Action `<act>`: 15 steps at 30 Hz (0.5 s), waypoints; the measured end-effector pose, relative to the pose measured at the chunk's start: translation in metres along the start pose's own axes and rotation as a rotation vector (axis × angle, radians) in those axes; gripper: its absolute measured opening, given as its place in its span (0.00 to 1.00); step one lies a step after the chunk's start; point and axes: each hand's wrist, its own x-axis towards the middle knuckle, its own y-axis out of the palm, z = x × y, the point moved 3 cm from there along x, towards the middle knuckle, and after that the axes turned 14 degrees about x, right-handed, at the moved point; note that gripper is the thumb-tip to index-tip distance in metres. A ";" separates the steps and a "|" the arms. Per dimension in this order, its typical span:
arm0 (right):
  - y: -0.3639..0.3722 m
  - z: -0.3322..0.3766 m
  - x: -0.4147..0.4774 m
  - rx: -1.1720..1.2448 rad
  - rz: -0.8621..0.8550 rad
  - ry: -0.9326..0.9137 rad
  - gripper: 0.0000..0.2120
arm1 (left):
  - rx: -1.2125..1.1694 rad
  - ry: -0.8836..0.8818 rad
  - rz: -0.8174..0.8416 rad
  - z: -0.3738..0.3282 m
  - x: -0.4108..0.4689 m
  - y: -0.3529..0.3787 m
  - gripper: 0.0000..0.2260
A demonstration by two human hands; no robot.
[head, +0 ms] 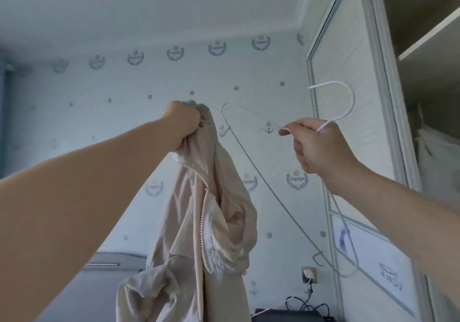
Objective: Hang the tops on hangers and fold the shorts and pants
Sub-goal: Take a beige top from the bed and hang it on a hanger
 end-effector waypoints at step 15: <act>0.230 -0.053 -0.260 0.342 0.389 0.438 0.16 | 0.770 0.000 0.426 0.305 -0.142 -0.177 0.13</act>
